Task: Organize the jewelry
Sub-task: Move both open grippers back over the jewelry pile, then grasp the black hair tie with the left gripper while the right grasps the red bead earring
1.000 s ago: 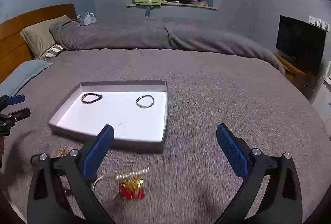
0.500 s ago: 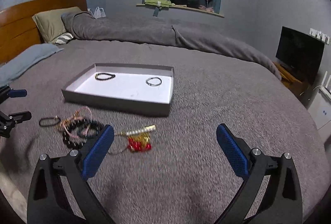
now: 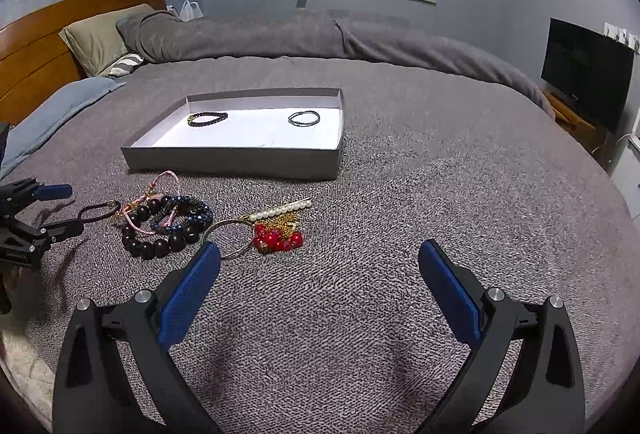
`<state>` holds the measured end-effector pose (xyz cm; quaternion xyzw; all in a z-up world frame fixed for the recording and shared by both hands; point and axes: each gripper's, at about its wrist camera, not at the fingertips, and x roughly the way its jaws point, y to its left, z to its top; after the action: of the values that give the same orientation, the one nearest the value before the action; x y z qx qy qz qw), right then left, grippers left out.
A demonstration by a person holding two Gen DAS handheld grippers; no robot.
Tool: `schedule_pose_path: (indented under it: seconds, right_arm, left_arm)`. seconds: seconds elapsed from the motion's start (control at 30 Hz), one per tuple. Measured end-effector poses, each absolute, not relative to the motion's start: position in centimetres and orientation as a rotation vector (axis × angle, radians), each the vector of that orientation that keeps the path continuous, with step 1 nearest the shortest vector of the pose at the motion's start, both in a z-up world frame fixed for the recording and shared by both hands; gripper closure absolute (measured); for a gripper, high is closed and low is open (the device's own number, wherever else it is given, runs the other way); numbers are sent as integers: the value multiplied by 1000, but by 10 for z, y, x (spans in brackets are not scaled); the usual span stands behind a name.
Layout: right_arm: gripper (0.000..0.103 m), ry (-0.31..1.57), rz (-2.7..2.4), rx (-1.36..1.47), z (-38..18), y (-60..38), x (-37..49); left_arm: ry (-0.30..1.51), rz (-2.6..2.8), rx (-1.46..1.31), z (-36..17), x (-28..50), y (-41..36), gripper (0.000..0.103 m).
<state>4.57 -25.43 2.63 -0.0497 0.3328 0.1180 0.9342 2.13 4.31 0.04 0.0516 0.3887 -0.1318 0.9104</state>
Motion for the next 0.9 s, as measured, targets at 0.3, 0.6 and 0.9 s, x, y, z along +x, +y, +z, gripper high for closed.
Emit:
schedule_pose_path:
  seconds: [0.3,0.6,0.9]
  right_arm:
    - [5,703,279,-38,20,-259,54]
    - [41,747,326,-62,6,-241,74]
    - [68,787,373,-113,-5,-218,85]
  left_arm:
    - [782,-293,134,3,25,36,26]
    - [820,-295,133,-7,30,37,43]
    - [825,-309,125,-5,28,39,48]
